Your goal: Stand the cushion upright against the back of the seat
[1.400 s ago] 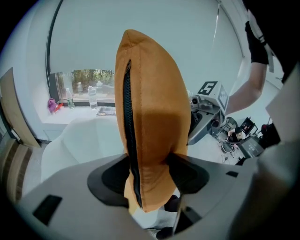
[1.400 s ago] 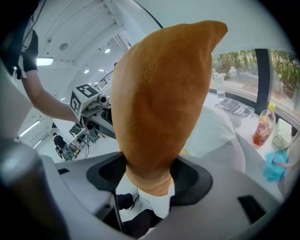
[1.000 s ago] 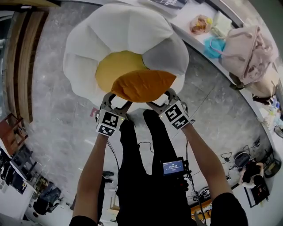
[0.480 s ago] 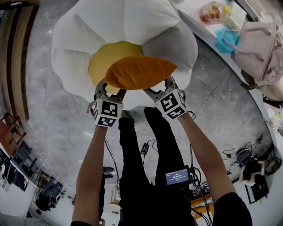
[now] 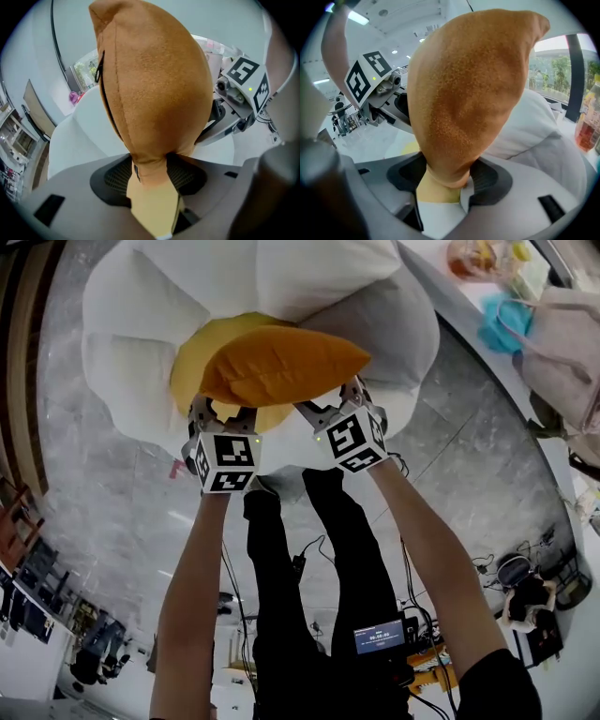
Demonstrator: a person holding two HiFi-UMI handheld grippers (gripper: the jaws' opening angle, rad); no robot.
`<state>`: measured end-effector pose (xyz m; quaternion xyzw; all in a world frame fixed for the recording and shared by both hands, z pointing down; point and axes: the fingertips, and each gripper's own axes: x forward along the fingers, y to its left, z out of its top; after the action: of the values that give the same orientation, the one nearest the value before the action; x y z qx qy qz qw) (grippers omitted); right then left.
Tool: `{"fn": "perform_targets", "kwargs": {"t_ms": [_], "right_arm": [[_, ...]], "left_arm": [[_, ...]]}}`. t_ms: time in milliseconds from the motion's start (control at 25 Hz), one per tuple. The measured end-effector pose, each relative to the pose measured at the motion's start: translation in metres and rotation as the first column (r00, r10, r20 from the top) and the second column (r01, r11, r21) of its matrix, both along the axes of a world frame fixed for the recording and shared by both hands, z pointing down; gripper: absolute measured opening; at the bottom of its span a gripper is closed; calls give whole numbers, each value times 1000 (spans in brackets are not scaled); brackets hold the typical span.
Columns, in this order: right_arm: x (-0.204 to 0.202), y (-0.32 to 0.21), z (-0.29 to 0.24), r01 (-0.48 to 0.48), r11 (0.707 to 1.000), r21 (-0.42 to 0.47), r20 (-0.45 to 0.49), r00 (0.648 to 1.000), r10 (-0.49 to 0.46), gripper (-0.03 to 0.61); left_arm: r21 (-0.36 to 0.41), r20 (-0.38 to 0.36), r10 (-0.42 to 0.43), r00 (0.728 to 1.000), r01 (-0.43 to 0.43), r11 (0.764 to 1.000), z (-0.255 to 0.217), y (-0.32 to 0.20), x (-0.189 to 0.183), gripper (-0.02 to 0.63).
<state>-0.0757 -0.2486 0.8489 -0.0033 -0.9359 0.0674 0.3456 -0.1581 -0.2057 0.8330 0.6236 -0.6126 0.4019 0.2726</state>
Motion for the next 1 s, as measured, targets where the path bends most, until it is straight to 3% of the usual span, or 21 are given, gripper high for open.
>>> {"fn": "perform_targets", "kwargs": {"t_ms": [280,560,800,1000], "right_arm": [[-14,-17,13,-50,998,-50,22,998,51,305],[-26,-35,17,-93,974,-206,-49,995,85,305],[-35,-52,19,-158,949,-273,-110,985,132,312],[-40,-68,18,-259,931,-258,-162,961,223,333]], "left_arm": [[29,-15,-9,1000,10,1000,13,-20,-11,238],[34,-67,-92,993,94,995,1,-28,-18,204],[88,-115,-56,992,67,994,-26,-37,-12,193],[82,-135,-57,989,69,994,-33,-32,-14,190]]}}
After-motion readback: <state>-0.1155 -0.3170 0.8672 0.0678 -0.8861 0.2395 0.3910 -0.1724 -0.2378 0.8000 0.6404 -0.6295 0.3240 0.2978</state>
